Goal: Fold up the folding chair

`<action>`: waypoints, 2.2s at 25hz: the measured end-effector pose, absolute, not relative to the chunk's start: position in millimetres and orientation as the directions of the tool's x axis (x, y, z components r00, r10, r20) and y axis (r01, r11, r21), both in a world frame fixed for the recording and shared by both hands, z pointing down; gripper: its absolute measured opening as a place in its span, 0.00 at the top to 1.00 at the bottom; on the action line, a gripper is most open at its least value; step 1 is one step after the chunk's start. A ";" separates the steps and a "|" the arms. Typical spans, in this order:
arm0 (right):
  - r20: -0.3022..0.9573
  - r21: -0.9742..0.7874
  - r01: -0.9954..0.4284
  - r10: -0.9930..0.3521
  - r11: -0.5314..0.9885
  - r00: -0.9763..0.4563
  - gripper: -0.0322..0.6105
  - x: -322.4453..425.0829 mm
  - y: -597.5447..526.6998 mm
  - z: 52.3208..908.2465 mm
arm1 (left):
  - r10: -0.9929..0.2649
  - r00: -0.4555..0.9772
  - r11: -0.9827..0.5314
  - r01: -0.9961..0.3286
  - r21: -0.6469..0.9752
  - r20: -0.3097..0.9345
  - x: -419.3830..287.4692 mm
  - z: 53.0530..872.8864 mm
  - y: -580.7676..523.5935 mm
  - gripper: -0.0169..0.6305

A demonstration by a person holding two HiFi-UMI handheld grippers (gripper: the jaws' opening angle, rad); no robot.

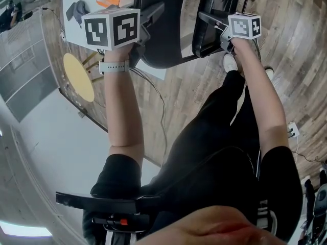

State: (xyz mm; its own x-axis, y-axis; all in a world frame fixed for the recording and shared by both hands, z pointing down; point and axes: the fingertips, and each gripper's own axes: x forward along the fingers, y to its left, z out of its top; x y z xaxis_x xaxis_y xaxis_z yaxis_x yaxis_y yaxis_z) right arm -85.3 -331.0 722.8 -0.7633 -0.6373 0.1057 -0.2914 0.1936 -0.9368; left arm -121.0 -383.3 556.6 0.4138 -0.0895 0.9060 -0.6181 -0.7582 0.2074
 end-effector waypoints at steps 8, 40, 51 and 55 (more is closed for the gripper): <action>0.159 -0.880 -0.429 -0.724 0.204 -0.671 0.71 -37.5 -330.5 718.9 | -0.275 0.446 -0.751 -0.653 0.099 0.852 -132.0 521.7 -407.5 0.63; 0.117 -0.137 -0.737 -0.728 0.662 -0.675 0.93 -37.6 -53.5 329.7 | -0.363 0.902 -0.900 -0.404 0.164 0.232 -86.2 327.1 -81.3 0.97; 0.082 -0.039 -0.726 -0.722 0.687 -0.687 0.93 -36.7 -56.9 278.1 | -0.407 0.899 -0.894 -0.428 0.135 0.161 -88.7 311.5 -70.3 0.97; 0.090 -0.037 -0.718 -0.713 0.695 -0.695 0.93 -39.8 -60.5 276.4 | -0.428 0.892 -0.886 -0.446 0.128 0.146 -96.7 306.2 -83.2 0.97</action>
State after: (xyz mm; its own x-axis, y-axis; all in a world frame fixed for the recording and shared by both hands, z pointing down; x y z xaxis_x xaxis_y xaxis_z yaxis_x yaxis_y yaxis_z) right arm -39.8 -60.5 276.4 -0.6954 -0.7130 0.0899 -0.7177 0.6954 -0.0370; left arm -96.7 -83.2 306.2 0.8918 -0.4282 0.1460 -0.4462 -0.8858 0.1276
